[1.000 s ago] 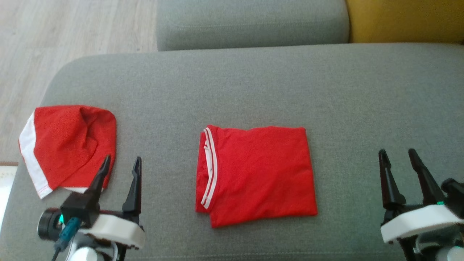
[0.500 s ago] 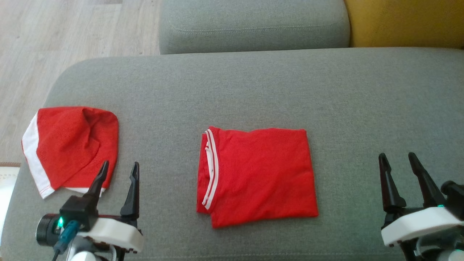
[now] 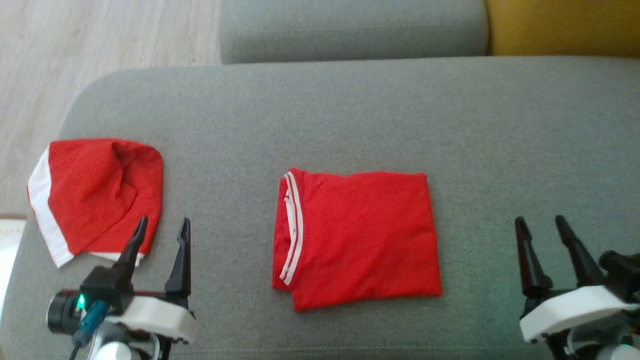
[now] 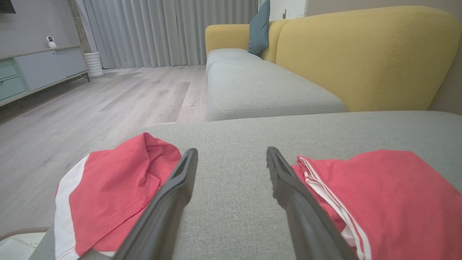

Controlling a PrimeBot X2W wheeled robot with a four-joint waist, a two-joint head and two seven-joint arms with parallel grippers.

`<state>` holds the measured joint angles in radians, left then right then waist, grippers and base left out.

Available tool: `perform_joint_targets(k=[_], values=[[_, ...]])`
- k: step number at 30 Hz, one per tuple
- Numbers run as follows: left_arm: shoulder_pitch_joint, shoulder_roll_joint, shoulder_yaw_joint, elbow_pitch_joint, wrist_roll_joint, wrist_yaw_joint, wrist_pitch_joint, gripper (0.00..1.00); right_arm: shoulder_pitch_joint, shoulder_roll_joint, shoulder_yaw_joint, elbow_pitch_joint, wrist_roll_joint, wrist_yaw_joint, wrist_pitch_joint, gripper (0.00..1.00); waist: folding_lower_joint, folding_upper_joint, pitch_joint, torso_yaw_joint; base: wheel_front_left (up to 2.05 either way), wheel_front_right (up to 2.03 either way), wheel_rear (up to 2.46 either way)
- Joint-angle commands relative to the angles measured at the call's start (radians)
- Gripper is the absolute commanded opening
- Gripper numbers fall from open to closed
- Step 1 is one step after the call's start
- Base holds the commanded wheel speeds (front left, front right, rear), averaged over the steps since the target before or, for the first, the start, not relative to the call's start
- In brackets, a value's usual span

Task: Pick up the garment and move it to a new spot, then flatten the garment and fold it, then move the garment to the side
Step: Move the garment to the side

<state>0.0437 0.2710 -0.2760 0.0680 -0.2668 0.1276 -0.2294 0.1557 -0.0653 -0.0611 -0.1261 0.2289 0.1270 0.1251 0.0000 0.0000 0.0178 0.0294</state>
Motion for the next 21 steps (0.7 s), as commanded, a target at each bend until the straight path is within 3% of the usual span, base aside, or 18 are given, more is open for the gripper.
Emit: perform_joint_targets(k=[1,5,12,21], values=[[-0.078,0.021,0.037,-0.043,0.003,0.004,-0.009,1.00,-0.053,-0.021,0.035,-0.014,0.000,0.004,0.009,1.00,0.0000,0.0000,0.033,0.015,0.00,0.00,0.00],[-0.115,0.016,0.031,-0.055,0.010,-0.001,-0.015,1.00,-0.090,-0.039,0.065,0.047,0.005,0.004,0.025,1.00,0.0000,0.0000,0.072,0.036,0.00,0.00,0.00],[-0.195,-0.011,0.024,-0.058,0.021,-0.016,-0.028,1.00,-0.206,-0.078,0.185,0.258,0.038,0.004,0.049,1.00,0.0000,0.0000,0.143,0.089,0.00,0.00,0.00],[-0.233,-0.048,0.036,-0.095,0.065,-0.037,-0.032,1.00,-0.299,-0.066,0.234,0.495,0.059,0.004,0.109,1.00,0.0000,0.0000,0.177,0.129,0.00,0.00,0.00]])
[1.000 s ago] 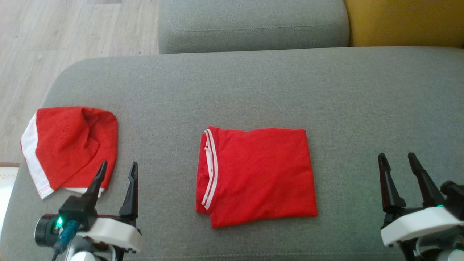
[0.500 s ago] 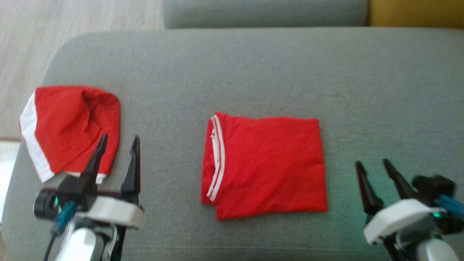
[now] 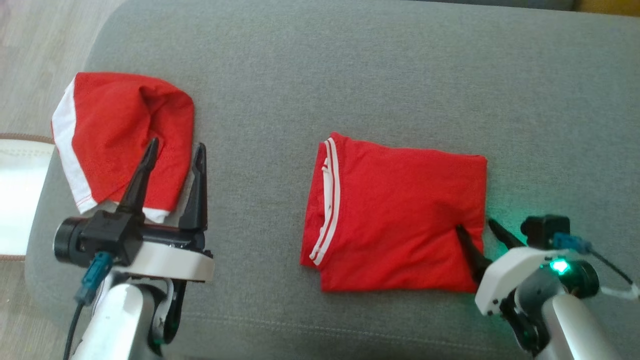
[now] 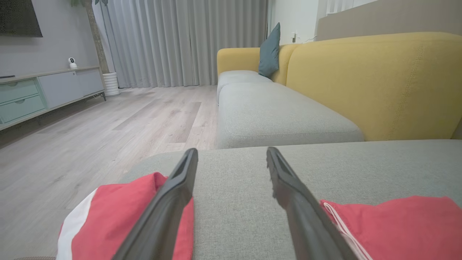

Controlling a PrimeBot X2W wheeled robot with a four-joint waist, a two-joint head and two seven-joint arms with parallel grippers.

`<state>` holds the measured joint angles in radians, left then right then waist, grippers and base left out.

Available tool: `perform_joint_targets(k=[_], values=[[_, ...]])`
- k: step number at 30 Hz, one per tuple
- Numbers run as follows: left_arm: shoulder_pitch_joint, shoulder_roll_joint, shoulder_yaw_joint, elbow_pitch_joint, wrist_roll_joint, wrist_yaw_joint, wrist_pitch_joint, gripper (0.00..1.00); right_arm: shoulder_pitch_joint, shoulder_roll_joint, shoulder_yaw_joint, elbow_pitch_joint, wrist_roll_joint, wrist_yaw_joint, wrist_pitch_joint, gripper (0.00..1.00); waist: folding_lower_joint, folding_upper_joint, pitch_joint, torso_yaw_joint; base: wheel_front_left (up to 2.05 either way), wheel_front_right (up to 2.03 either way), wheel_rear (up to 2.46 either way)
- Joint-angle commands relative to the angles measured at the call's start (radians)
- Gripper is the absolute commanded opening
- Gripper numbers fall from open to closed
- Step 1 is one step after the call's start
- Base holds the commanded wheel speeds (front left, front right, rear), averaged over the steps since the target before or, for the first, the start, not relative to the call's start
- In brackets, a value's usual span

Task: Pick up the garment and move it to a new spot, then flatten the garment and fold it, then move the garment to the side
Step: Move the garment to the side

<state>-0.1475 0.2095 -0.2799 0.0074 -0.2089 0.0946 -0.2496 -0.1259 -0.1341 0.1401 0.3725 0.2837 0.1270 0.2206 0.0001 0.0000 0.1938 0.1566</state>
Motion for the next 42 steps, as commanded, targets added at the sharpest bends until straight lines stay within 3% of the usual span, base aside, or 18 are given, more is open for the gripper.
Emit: perform_joint_targets(k=[1,2,3,9,15,21,28,33,42], values=[[-0.041,0.011,0.044,-0.036,0.011,-0.007,-0.012,1.00,-0.022,0.005,0.035,0.002,0.008,0.004,0.013,0.89,-0.0001,0.0000,0.002,0.003,0.00,0.00,0.00],[-0.040,0.008,0.048,-0.038,0.015,-0.010,-0.012,1.00,-0.024,0.006,0.037,0.006,0.010,0.004,0.014,0.33,-0.0001,0.0000,0.003,0.003,0.00,0.00,0.00],[-0.038,0.005,0.053,-0.040,0.019,-0.012,-0.012,1.00,-0.026,0.007,0.039,0.005,0.012,0.004,0.013,0.00,-0.0001,0.0000,0.004,0.001,0.00,0.00,0.00],[-0.020,-0.007,0.080,-0.043,0.034,-0.024,-0.012,1.00,-0.030,-0.004,0.059,-0.056,0.010,0.004,-0.024,0.00,-0.0001,0.0000,0.007,-0.040,0.00,0.00,0.00],[-0.016,-0.014,0.094,-0.054,0.045,-0.044,-0.012,1.00,-0.062,-0.033,0.089,-0.118,0.009,0.004,-0.038,0.00,-0.0001,0.0000,0.028,-0.138,0.00,0.00,0.00],[-0.049,-0.006,0.092,-0.066,0.059,-0.074,-0.012,1.00,-0.184,-0.116,0.084,-0.113,0.017,0.004,-0.029,0.00,-0.0001,0.0000,0.100,-0.253,0.00,0.00,0.00],[-0.124,0.013,0.062,-0.081,0.089,-0.114,-0.012,1.00,-0.324,-0.268,-0.036,-0.087,0.004,0.004,-0.036,0.00,-0.0001,0.0000,0.189,-0.350,0.00,0.00,0.00],[-0.168,0.023,0.045,-0.092,0.101,-0.131,-0.012,1.00,-0.390,-0.330,-0.125,-0.104,0.003,0.004,-0.030,0.00,-0.0001,0.0000,0.237,-0.404,0.00,0.00,0.00],[-0.226,0.054,0.037,-0.116,0.116,-0.145,0.002,1.00,-0.477,-0.340,-0.205,-0.161,-0.017,0.004,0.018,0.00,-0.0001,0.0000,0.336,-0.465,0.00,0.00,0.00]])
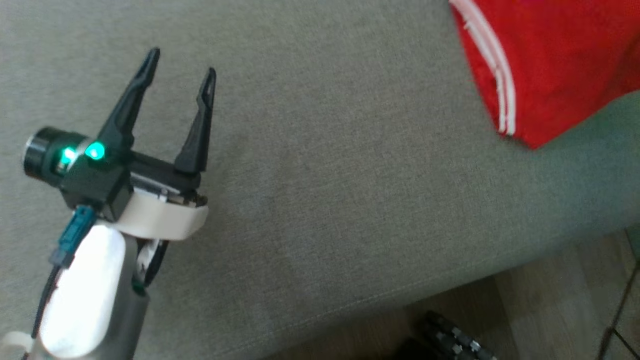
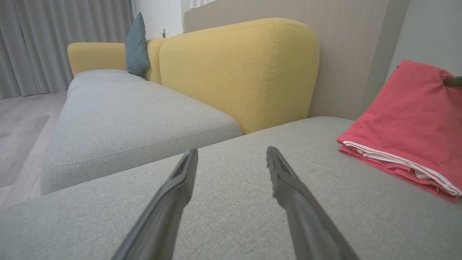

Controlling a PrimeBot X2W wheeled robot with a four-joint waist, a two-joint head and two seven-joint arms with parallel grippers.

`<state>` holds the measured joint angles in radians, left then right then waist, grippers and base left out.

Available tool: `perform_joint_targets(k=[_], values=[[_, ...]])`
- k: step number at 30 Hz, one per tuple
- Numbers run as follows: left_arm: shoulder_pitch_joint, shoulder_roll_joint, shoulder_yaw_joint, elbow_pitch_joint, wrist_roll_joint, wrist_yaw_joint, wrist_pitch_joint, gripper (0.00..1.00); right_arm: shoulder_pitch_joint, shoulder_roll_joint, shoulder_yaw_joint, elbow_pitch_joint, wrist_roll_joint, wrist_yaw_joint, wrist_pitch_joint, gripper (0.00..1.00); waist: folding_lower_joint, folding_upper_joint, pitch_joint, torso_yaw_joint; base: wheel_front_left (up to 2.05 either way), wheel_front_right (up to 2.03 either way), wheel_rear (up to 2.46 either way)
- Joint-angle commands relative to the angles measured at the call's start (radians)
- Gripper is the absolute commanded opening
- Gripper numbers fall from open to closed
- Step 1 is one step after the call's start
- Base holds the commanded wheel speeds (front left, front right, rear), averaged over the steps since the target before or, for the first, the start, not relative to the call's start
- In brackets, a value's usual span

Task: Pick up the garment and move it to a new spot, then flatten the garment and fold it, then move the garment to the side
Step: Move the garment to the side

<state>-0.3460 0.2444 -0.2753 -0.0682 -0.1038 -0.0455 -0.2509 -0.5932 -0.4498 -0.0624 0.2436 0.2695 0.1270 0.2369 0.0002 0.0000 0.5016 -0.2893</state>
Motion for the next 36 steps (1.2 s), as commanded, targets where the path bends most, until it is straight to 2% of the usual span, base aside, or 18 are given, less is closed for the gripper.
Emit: perform_joint_targets(k=[1,6,11,13,14,16,20,24,31,36], values=[[-0.034,0.022,0.031,-0.044,0.012,-0.006,0.005,1.00,-0.014,-0.022,-0.014,-0.036,-0.006,0.004,0.003,0.00,-0.0002,0.0000,0.040,-0.022,0.00,0.00,0.00],[-0.071,0.033,0.020,-0.060,0.017,-0.016,0.013,1.00,-0.030,-0.006,-0.075,-0.030,-0.027,0.004,0.010,0.00,-0.0002,0.0000,0.102,-0.023,0.00,0.00,0.00],[-0.104,0.038,0.006,-0.062,0.017,-0.025,0.018,1.00,-0.054,0.024,-0.130,0.004,-0.096,0.004,0.004,0.00,-0.0002,0.0000,0.152,-0.014,0.00,0.00,0.00],[-0.113,0.038,0.000,-0.059,0.015,-0.028,0.017,1.00,-0.061,0.042,-0.156,0.033,-0.148,0.004,-0.004,0.16,-0.0002,0.0000,0.165,-0.007,0.00,0.00,0.00],[-0.117,0.037,-0.003,-0.056,0.014,-0.029,0.016,1.00,-0.066,0.055,-0.166,0.044,-0.171,0.004,-0.019,0.36,-0.0002,0.0000,0.169,-0.003,0.00,0.00,0.00],[-0.121,0.035,-0.007,-0.049,0.011,-0.030,0.014,1.00,-0.071,0.087,-0.199,0.068,-0.218,0.004,-0.042,1.00,-0.0002,0.0000,0.174,0.004,0.00,0.00,0.00],[-0.121,0.029,-0.009,-0.030,0.002,-0.028,0.006,1.00,-0.061,0.160,-0.312,0.093,-0.320,0.004,-0.070,1.00,-0.0002,0.0000,0.165,0.024,0.00,0.00,0.00],[-0.108,0.018,-0.007,-0.004,-0.008,-0.018,-0.002,1.00,-0.014,0.219,-0.358,0.062,-0.331,0.004,-0.153,1.00,-0.0002,0.0000,0.128,0.046,0.00,0.00,0.00],[-0.050,0.000,0.011,0.035,-0.029,0.010,-0.009,1.00,0.130,0.304,-0.303,-0.056,-0.276,0.004,-0.270,1.00,-0.0002,0.0000,0.031,0.084,0.00,0.00,0.00],[0.016,-0.014,0.036,0.055,-0.048,0.036,-0.010,1.00,0.267,0.365,-0.182,-0.163,-0.225,0.004,-0.319,1.00,-0.0002,0.0000,-0.055,0.124,0.00,0.00,0.00]])
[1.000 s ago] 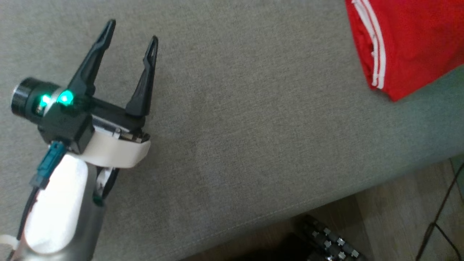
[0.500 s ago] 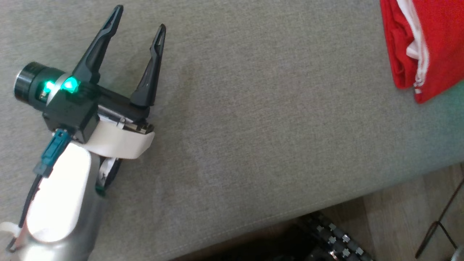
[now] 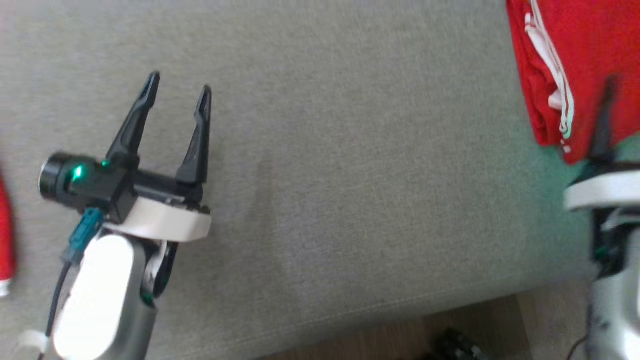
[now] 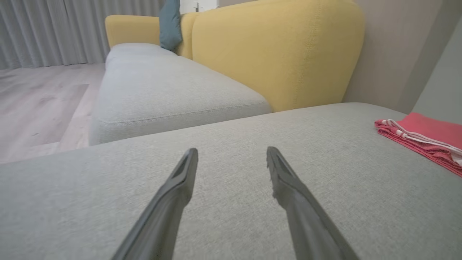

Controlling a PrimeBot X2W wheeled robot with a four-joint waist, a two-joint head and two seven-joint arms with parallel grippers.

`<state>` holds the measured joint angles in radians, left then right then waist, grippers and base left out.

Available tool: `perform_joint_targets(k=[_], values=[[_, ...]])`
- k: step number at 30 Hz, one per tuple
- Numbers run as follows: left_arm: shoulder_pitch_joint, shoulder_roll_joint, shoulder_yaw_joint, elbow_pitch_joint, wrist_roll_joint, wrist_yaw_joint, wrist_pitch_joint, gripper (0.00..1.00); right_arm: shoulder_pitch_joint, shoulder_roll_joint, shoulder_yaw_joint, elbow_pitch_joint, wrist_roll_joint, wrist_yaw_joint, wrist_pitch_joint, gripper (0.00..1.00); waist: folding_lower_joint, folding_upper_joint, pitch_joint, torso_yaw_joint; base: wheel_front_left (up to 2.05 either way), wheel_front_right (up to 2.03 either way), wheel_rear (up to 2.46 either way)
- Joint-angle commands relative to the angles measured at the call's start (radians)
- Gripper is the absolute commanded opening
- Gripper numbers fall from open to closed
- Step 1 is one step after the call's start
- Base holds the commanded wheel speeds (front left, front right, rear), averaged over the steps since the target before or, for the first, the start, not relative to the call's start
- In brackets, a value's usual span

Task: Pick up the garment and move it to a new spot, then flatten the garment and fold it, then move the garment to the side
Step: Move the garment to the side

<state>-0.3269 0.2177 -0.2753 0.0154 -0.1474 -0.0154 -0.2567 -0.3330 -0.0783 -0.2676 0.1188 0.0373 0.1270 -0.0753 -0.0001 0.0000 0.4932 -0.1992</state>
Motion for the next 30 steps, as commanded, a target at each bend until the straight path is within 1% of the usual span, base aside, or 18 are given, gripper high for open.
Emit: perform_joint_targets(k=[1,6,11,14,18,30], values=[[0.010,0.009,0.042,-0.028,-0.009,0.011,-0.005,1.00,0.030,0.001,0.054,-0.054,0.019,0.004,-0.014,1.00,0.0001,0.0000,-0.066,0.044,0.00,0.00,0.00],[0.074,-0.006,0.072,-0.010,-0.035,0.029,-0.005,1.00,0.112,0.019,0.171,-0.110,0.063,0.004,-0.025,1.00,0.0001,0.0000,-0.136,0.099,0.00,0.00,0.00],[0.117,-0.018,0.091,0.016,-0.047,0.040,-0.005,1.00,0.159,0.026,0.243,-0.134,0.082,0.004,-0.008,1.00,0.0001,0.0000,-0.193,0.152,0.00,0.00,0.00],[0.141,-0.023,0.100,0.029,-0.050,0.045,-0.005,1.00,0.187,0.027,0.255,-0.139,0.088,0.004,0.001,1.00,0.0001,0.0000,-0.228,0.174,0.00,0.00,0.00],[0.177,-0.026,0.107,0.043,-0.052,0.044,-0.005,1.00,0.225,0.028,0.260,-0.143,0.100,0.004,0.011,1.00,0.0001,0.0000,-0.275,0.185,0.00,0.00,0.00],[0.282,-0.021,0.105,0.080,-0.046,0.048,-0.005,1.00,0.352,0.028,0.265,-0.163,0.138,0.004,0.047,1.00,0.0001,0.0000,-0.412,0.191,0.00,0.00,0.00]])
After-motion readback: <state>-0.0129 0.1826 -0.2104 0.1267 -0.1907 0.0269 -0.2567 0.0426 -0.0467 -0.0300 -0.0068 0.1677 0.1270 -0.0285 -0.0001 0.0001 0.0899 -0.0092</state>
